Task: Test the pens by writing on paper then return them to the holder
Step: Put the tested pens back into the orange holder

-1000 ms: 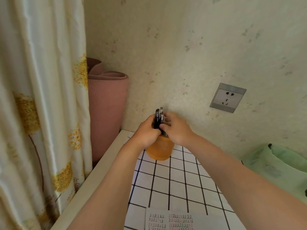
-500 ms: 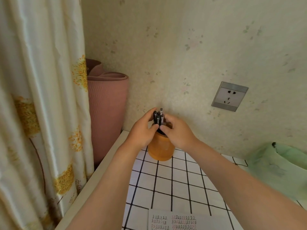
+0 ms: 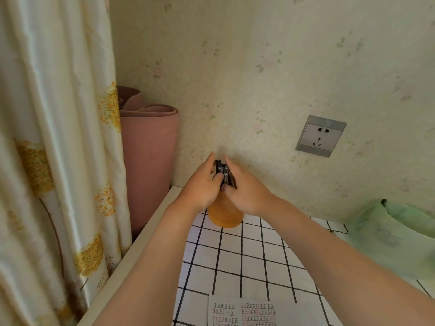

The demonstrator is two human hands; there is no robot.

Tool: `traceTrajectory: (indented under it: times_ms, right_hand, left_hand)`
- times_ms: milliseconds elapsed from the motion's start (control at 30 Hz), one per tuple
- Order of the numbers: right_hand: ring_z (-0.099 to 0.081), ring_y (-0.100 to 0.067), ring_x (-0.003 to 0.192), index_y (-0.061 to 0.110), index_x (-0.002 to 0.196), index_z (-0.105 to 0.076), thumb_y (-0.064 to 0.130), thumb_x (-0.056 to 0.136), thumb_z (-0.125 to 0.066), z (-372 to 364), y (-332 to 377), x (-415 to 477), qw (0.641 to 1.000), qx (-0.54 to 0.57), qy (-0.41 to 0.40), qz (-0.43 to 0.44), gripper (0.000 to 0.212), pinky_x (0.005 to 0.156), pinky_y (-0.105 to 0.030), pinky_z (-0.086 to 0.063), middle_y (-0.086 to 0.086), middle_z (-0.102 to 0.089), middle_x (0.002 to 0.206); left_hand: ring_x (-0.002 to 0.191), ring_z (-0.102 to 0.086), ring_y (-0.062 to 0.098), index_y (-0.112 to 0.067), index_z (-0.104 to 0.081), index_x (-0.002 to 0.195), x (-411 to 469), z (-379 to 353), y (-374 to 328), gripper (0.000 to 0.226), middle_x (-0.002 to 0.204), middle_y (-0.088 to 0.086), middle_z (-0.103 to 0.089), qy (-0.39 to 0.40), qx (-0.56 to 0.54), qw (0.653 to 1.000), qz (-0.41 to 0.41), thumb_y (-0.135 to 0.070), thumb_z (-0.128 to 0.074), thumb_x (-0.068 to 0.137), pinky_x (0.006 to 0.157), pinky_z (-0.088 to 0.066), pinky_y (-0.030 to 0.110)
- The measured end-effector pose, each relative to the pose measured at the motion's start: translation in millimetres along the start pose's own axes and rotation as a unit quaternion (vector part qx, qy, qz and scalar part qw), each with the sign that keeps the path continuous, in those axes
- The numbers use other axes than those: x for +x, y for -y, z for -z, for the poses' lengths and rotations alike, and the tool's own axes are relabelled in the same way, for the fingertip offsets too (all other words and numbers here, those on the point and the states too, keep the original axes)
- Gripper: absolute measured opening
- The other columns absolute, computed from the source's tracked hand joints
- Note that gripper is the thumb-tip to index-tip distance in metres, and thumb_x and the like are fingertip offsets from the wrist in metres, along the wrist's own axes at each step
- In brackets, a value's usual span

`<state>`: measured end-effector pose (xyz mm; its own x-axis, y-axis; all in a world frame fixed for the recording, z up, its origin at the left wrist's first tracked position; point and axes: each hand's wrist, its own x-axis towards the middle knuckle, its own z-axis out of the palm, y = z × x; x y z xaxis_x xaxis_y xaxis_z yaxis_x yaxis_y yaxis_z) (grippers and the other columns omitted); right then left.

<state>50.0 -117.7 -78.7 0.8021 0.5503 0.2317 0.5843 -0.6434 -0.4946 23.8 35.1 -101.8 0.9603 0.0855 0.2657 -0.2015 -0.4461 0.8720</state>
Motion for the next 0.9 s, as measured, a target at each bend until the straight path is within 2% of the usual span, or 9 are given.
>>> traceTrajectory:
  times_ms: [100, 167, 267, 333, 400, 467, 600, 733, 900]
  right_hand:
    - [-0.029, -0.015, 0.146, 0.031, 0.158, -0.009, 0.023, 0.098, -0.054, 7, -1, -6, 0.999, 0.027, -0.03, -0.007, 0.076, 0.114, -0.027, -0.028, 0.001, -0.026, 0.162]
    - [-0.031, -0.015, 0.145, 0.03, 0.156, -0.018, 0.022, 0.097, -0.054, 16, -4, -16, 0.998, 0.03, -0.056, -0.011, 0.069, 0.117, -0.036, -0.032, 0.002, -0.03, 0.16]
    - [-0.043, -0.014, 0.134, 0.028, 0.15, -0.035, 0.021, 0.097, -0.055, 32, -16, -39, 0.996, 0.025, -0.086, -0.012, 0.057, 0.106, -0.029, -0.039, 0.004, -0.041, 0.15]
    - [-0.051, -0.01, 0.123, 0.031, 0.145, -0.042, 0.021, 0.096, -0.055, 39, -29, -59, 0.995, 0.032, -0.092, -0.028, 0.052, 0.096, -0.021, -0.038, 0.007, -0.046, 0.145]
    - [-0.057, -0.007, 0.108, 0.032, 0.139, -0.05, 0.019, 0.095, -0.055, 45, -45, -79, 0.993, 0.024, -0.096, -0.057, 0.047, 0.09, -0.019, -0.041, 0.009, -0.051, 0.139]
    - [-0.059, -0.007, 0.099, 0.032, 0.133, -0.056, 0.016, 0.093, -0.057, 50, -63, -101, 0.991, 0.01, -0.097, -0.094, 0.043, 0.09, -0.024, -0.046, 0.008, -0.055, 0.133]
    - [-0.058, -0.014, 0.11, 0.034, 0.132, -0.056, 0.02, 0.091, -0.058, 60, -100, -144, 0.976, -0.061, -0.079, -0.192, 0.044, 0.098, -0.034, -0.047, 0.007, -0.056, 0.134]
    - [-0.048, -0.023, 0.127, 0.028, 0.139, -0.05, 0.044, 0.088, -0.061, 64, -123, -175, 0.947, -0.185, -0.006, -0.262, 0.054, 0.097, -0.038, -0.047, -0.002, -0.05, 0.14]
    - [-0.05, -0.029, 0.117, 0.02, 0.123, -0.059, 0.073, 0.083, -0.048, 64, -140, -195, 0.921, -0.221, 0.036, -0.32, 0.067, 0.093, -0.039, -0.048, -0.009, -0.053, 0.127]
  left_hand:
    - [0.148, -0.02, 0.017, -0.027, -0.019, 0.158, -4, 7, -10, 0.063, 0.162, -0.002, -0.022, -0.051, 0.072, 0.996, -0.024, -0.028, -0.047, 0.101, 0.121, -0.019, 0.038]
    - [0.139, -0.033, 0.018, -0.026, -0.034, 0.151, -7, 8, -22, 0.055, 0.15, -0.003, -0.037, -0.101, 0.067, 0.991, -0.056, -0.021, -0.05, 0.098, 0.116, -0.03, 0.041]
    - [0.104, -0.051, 0.015, -0.026, -0.052, 0.125, -14, -1, -45, 0.037, 0.112, -0.009, -0.052, -0.172, 0.06, 0.977, -0.108, -0.011, -0.053, 0.092, 0.093, -0.048, 0.037]
    - [0.083, -0.053, 0.01, -0.027, -0.056, 0.112, -20, -16, -61, 0.027, 0.098, -0.011, -0.054, -0.172, 0.039, 0.976, -0.124, -0.01, -0.053, 0.09, 0.078, -0.05, 0.032]
    - [0.074, -0.055, 0.006, -0.031, -0.056, 0.104, -26, -37, -71, 0.022, 0.093, -0.013, -0.057, -0.146, 0.038, 0.981, -0.125, -0.016, -0.052, 0.089, 0.07, -0.048, 0.027]
    - [0.074, -0.056, 0.004, -0.033, -0.056, 0.102, -30, -60, -76, 0.02, 0.091, -0.014, -0.058, -0.101, 0.041, 0.987, -0.117, -0.022, -0.05, 0.087, 0.07, -0.049, 0.027]
    - [0.083, -0.057, 0.009, -0.028, -0.061, 0.107, -33, -111, -75, 0.019, 0.098, -0.01, -0.06, 0.009, 0.078, 0.993, -0.09, -0.018, -0.052, 0.094, 0.072, -0.049, 0.025]
    - [0.096, -0.058, 0.013, -0.026, -0.059, 0.121, -42, -159, -70, 0.026, 0.114, -0.007, -0.06, 0.118, 0.143, 0.981, -0.059, -0.022, -0.053, 0.096, 0.083, -0.048, 0.027]
    - [0.119, -0.052, 0.018, -0.022, -0.048, 0.14, -54, -197, -71, 0.044, 0.135, -0.001, -0.054, 0.21, 0.219, 0.951, -0.066, -0.021, -0.054, 0.097, 0.101, -0.044, 0.035]
